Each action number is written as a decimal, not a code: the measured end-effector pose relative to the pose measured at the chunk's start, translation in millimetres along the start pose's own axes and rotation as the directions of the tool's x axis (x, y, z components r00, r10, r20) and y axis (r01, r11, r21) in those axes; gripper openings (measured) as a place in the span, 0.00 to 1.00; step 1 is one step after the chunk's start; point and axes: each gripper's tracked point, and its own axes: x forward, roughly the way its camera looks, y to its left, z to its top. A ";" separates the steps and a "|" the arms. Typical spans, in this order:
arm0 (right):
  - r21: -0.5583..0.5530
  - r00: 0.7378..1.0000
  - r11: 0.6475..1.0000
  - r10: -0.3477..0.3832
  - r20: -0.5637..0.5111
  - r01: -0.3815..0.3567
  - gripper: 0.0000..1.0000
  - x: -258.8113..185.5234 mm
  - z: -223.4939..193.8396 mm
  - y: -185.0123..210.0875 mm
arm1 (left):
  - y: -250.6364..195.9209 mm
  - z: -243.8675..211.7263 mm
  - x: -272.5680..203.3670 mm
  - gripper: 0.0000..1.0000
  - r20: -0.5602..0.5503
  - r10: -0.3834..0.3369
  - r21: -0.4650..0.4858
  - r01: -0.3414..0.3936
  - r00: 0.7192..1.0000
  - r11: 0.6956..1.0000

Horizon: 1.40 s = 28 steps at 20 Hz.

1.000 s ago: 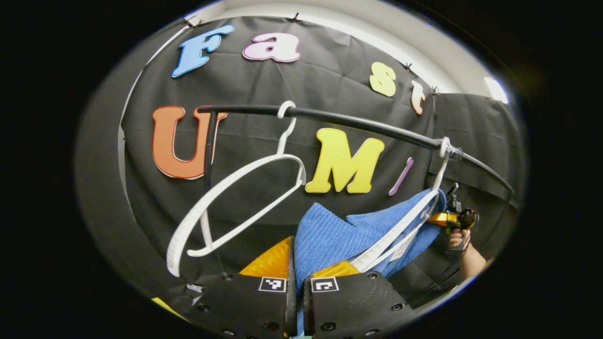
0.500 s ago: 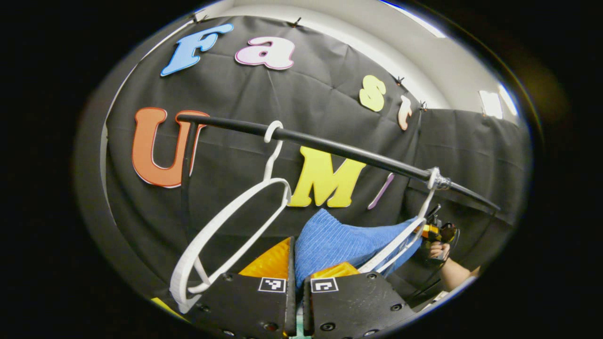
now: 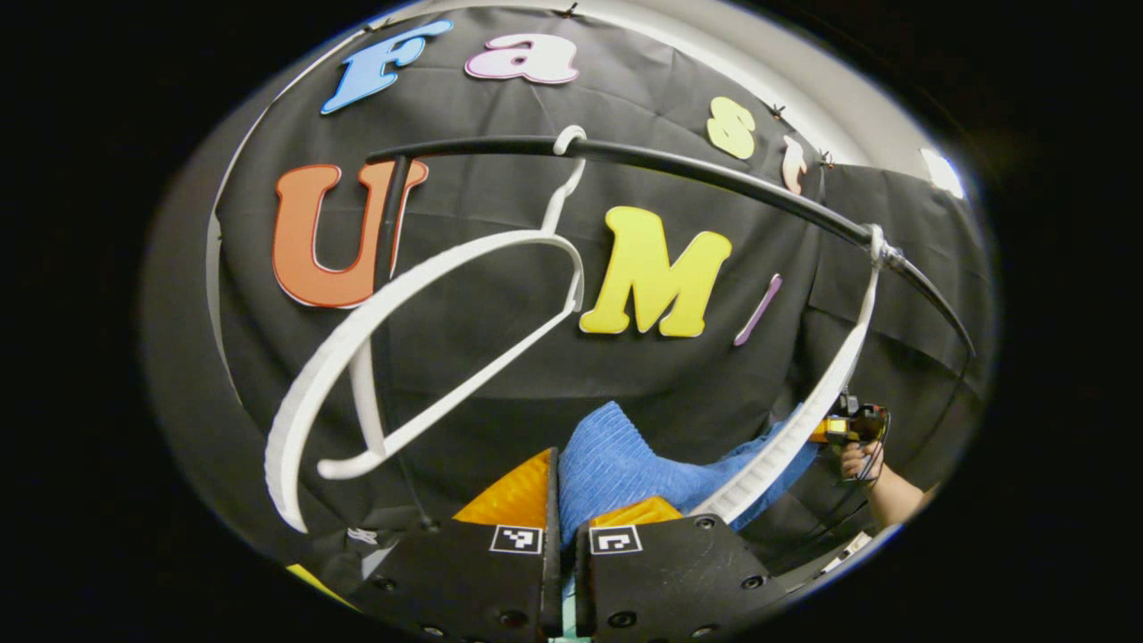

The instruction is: Grasp the clothes on the hanger with both hands and then place them into the laundry hamper below.

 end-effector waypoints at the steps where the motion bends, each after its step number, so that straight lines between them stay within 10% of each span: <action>1: -0.001 1.000 1.000 -0.010 -0.002 0.010 0.12 2.0 -5.8 0.2 | 0.4 -7.5 -3.9 0.05 -0.003 0.007 -0.004 -0.007 1.000 1.000; 9: 0.060 0.997 0.996 -0.068 -0.037 0.070 0.12 3.5 -87.0 -6.3 | -10.0 -65.5 -43.8 0.06 0.015 -0.002 -0.129 0.004 1.000 0.992; 18: 0.039 0.986 0.991 -0.126 -0.109 0.131 0.12 -16.1 -223.3 14.2 | -100.7 -106.2 -88.0 0.05 0.025 -0.200 -0.071 0.201 0.979 0.977; 28: -0.101 0.998 0.995 -0.011 -0.062 0.005 0.12 -53.0 -253.3 132.7 | -217.9 -61.4 -122.5 0.05 0.089 -0.437 0.080 0.431 0.895 0.899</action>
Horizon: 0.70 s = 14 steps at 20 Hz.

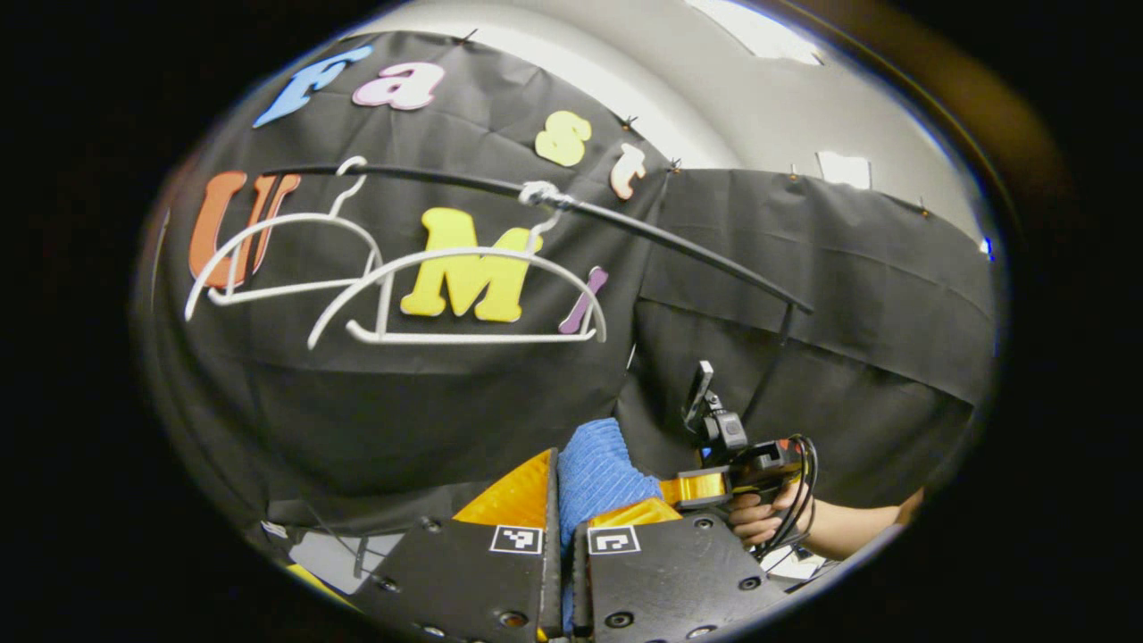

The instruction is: Grasp the clothes on the hanger with both hands and then place them into the laundry hamper below.

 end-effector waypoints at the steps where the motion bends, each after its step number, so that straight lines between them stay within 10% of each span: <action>1: -0.017 1.000 1.000 0.017 -0.003 -0.017 0.12 -1.0 3.1 10.4 | -5.4 8.1 -0.2 0.05 0.018 -0.006 0.011 0.006 1.000 1.000; 7: -0.104 0.994 0.989 0.106 -0.011 -0.106 0.11 -7.6 10.4 39.8 | -32.0 30.7 -6.1 0.10 0.090 -0.003 0.043 -0.001 0.996 0.999; 14: 0.048 0.998 0.999 0.020 -0.063 -0.017 0.12 36.4 0.1 -41.8 | 3.0 -39.7 32.4 0.11 -0.055 0.126 0.024 -0.125 0.990 0.992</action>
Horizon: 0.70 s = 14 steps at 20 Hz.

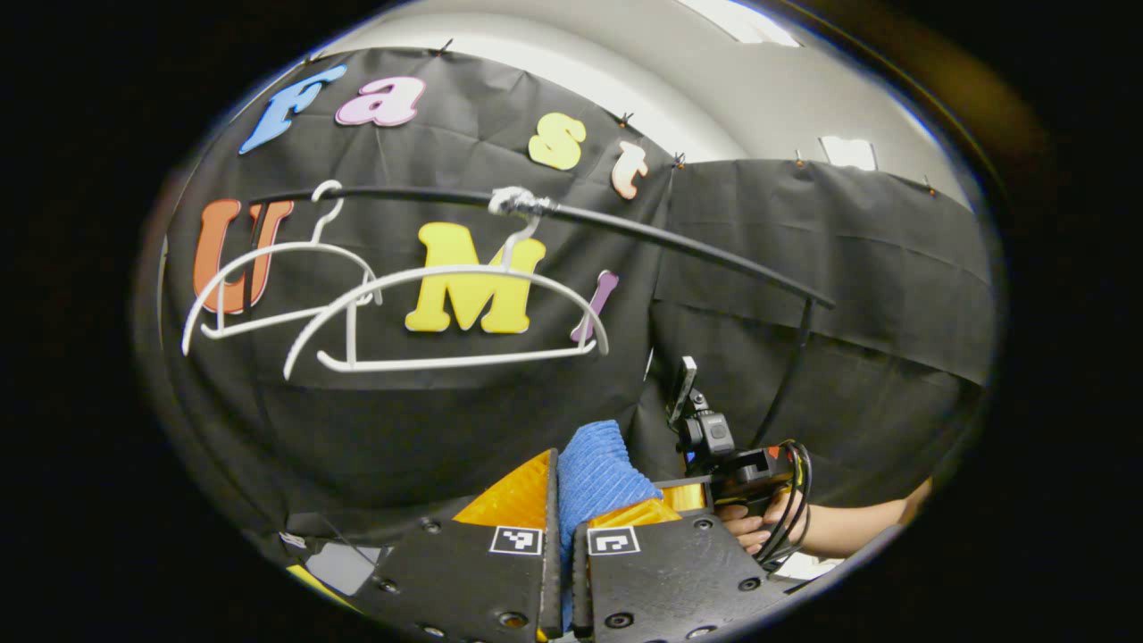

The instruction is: Grasp the clothes on the hanger with both hands and then place them into the laundry hamper below.

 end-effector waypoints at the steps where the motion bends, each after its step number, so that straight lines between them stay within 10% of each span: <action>1: 0.018 0.999 0.999 -0.034 -0.009 0.034 0.11 4.5 -1.5 -17.8 | 6.0 -14.4 6.3 0.11 -0.029 0.020 -0.008 -0.020 0.999 1.000; 7: 0.057 0.962 0.964 -0.255 -0.093 0.261 0.12 24.1 -27.5 -112.7 | 37.3 -98.9 37.0 0.05 -0.203 0.123 -0.043 -0.134 0.971 0.990; 14: -0.229 0.796 0.811 -0.579 -0.178 0.538 0.29 9.8 -62.7 -172.0 | 61.1 -173.0 51.3 0.09 -0.406 0.245 0.019 -0.260 0.880 0.965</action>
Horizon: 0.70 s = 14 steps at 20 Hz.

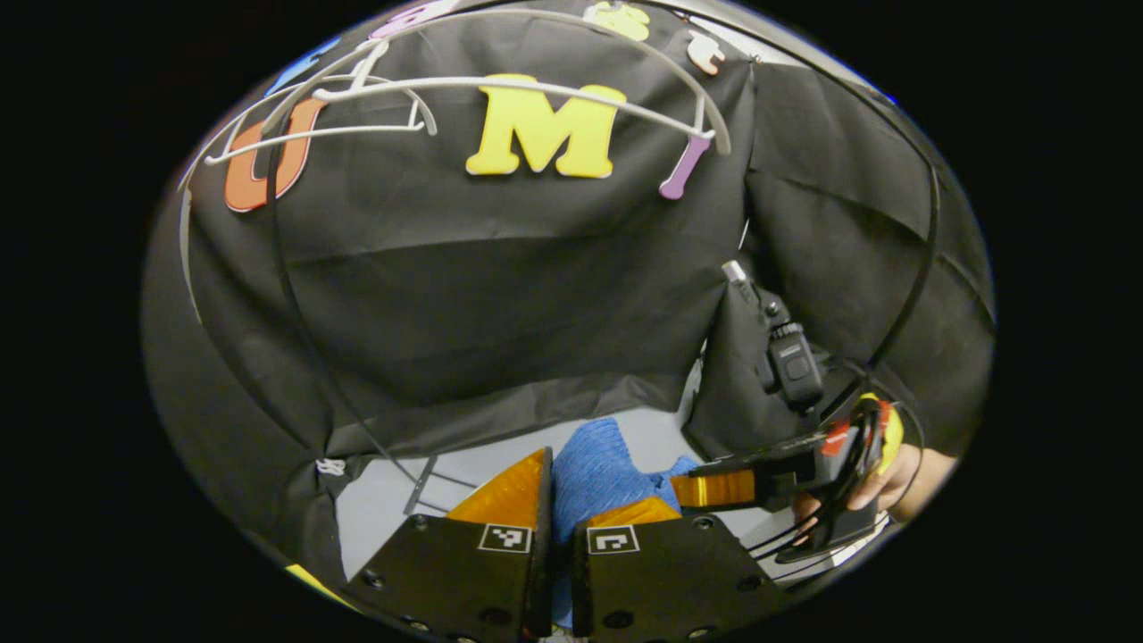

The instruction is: Grasp the clothes on the hanger with both hands and then place them into the laundry hamper below.

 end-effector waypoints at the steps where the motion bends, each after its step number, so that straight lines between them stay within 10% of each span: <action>1: -0.021 1.000 1.000 0.001 0.019 -0.001 0.31 -3.4 8.3 1.9 | 4.6 -5.2 -2.0 0.05 -0.021 0.018 0.001 -0.018 1.000 1.000; 5: -0.105 0.994 0.994 -0.004 0.107 0.015 0.57 -14.8 24.8 13.5 | 18.6 -28.9 -5.1 0.28 -0.104 0.075 -0.033 -0.079 0.992 0.996; 7: -0.149 0.985 0.988 -0.025 0.172 0.051 0.59 -26.3 39.5 16.0 | 19.5 -29.7 -10.6 0.37 -0.110 0.083 -0.032 -0.087 0.990 0.996; 9: -0.179 0.972 0.981 -0.030 0.233 0.073 0.59 -39.6 53.8 18.3 | 16.9 -12.8 -15.5 0.69 -0.064 0.073 -0.046 -0.076 0.995 0.996; 14: -0.271 0.894 0.952 -0.010 0.447 0.146 0.65 -113.2 87.6 29.6 | 31.7 36.6 -61.1 0.96 0.104 0.119 -0.043 -0.115 0.987 0.992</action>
